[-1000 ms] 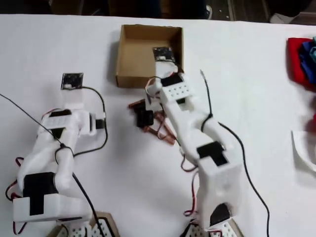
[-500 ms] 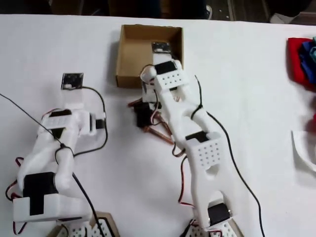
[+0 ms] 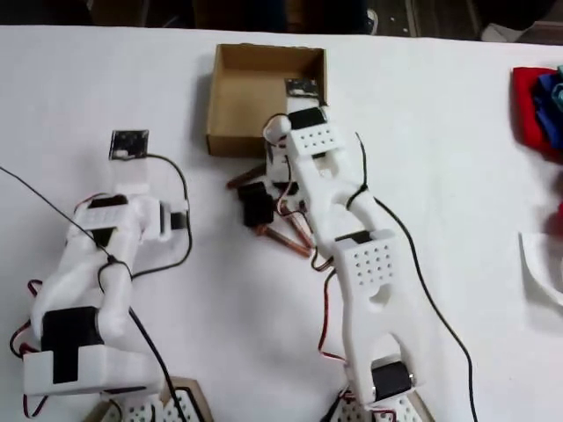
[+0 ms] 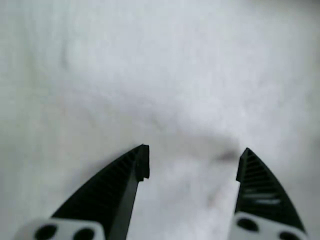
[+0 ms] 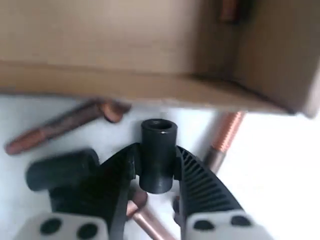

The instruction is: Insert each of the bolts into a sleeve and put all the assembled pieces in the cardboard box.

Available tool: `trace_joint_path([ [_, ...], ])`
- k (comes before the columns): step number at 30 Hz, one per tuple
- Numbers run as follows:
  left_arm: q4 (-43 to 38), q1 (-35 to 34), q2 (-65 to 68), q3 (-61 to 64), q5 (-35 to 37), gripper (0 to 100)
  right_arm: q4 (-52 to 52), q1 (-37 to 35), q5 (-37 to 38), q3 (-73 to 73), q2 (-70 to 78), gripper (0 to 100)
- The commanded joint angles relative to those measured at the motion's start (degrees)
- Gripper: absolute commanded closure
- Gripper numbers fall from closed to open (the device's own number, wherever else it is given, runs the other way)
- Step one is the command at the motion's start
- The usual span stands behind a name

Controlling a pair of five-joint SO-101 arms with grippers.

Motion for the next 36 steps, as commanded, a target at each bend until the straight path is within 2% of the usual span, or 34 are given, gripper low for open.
trace_joint_path([
  [1, 0.26, 0.44, -0.35, -2.07, -0.35, 71, 4.7, -0.04, 6.86, -1.85, -6.9, 97.5],
  [4, 0.26, 0.44, -0.35, -2.07, -0.35, 71, 9.45, 0.22, 10.2, -1.32, -13.76, 97.5],
  [8, 0.26, 0.44, -0.35, -2.07, -0.35, 71, 16.13, 4.7, 11.6, -0.18, -21.32, 97.5],
  [12, 0.26, 0.44, -0.35, -2.07, -0.35, 71, 16.57, 10.59, 16.18, 9.85, -24.75, 97.5],
  [18, 0.26, 0.44, -0.35, -2.07, -0.35, 71, 4.7, 17.1, 19.16, 24.7, -24.31, 97.5],
  [23, 0.26, 0.44, -0.35, -2.07, -0.35, 71, -2.33, 15.52, 24.09, 32.7, -24.31, 97.5],
  [30, 0.26, 0.44, -0.35, -2.07, -0.35, 71, -7.43, 14.64, 26.99, 35.78, -23.87, 96.5],
  [36, 0.26, 0.44, -0.35, -2.15, -0.35, 71, -7.52, 14.81, 26.99, 35.43, -18.24, 85.7],
])
